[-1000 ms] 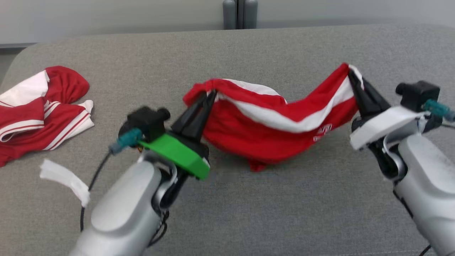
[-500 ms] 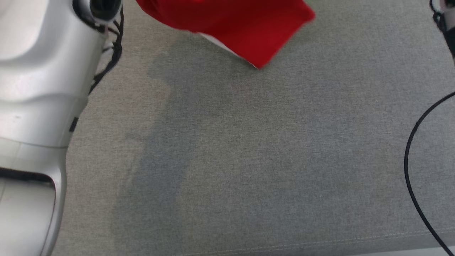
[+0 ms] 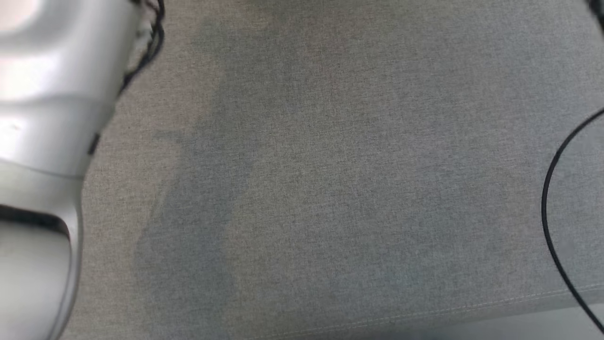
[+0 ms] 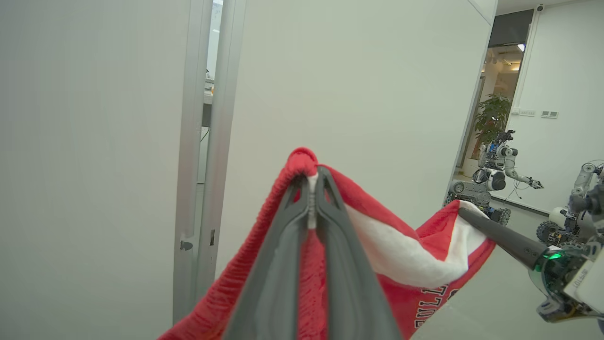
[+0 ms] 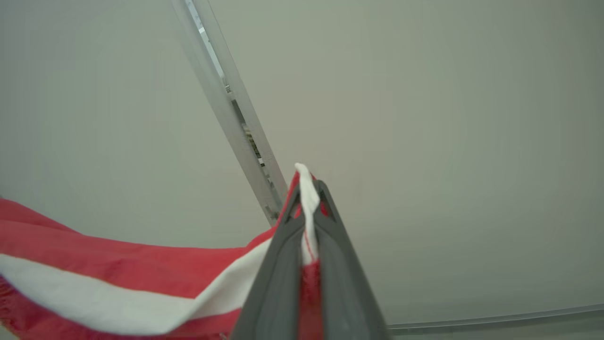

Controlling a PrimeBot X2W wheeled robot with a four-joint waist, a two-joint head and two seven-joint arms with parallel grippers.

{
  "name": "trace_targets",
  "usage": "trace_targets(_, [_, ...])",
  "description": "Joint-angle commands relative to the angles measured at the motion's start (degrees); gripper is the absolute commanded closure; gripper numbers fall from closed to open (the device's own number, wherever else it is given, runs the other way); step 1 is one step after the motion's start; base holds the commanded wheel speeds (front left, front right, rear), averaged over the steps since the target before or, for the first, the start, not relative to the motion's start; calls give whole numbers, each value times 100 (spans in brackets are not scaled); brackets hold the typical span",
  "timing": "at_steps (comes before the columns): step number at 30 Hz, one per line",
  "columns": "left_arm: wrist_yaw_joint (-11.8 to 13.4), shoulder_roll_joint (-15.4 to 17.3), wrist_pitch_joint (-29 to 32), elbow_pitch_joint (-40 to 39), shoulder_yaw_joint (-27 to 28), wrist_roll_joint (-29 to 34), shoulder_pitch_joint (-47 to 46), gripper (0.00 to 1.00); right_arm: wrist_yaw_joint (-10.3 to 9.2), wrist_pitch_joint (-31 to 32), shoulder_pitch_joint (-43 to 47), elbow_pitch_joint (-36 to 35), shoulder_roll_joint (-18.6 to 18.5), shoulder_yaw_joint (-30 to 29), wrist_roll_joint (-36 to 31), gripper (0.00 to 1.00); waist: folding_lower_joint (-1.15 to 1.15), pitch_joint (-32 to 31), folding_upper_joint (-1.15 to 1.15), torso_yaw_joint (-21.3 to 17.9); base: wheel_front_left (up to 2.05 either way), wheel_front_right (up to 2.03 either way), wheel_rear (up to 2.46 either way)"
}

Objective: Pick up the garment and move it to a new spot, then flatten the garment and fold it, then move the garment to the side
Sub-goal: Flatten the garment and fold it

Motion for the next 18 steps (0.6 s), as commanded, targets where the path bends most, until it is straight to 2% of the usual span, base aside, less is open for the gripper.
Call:
trace_targets(1, [-15,82,-46,-83,-46,-42,299,100,-4,-86,271,-121,-91,132,60,100,-1,-52,0,26,0,0,0])
trace_targets(5, [-15,164,-74,-518,-52,-8,1316,100,-4,-252,1193,-600,-384,544,266,100,-1,-188,0,87,0,0,0])
trace_targets(10, [46,90,-67,-1253,552,425,3051,100,-4,-464,2586,-1223,-882,948,395,100,-1,-476,0,159,0,0,0])
trace_targets(13, [101,53,-66,-1680,933,629,4032,100,-6,-555,3288,-1510,-1093,1021,443,100,-1,-590,0,164,0,0,0])
trace_targets(18, [137,10,-68,-2247,999,1140,5443,100,-6,-620,4428,-1977,-1197,937,601,100,-1,-796,0,196,0,0,0])
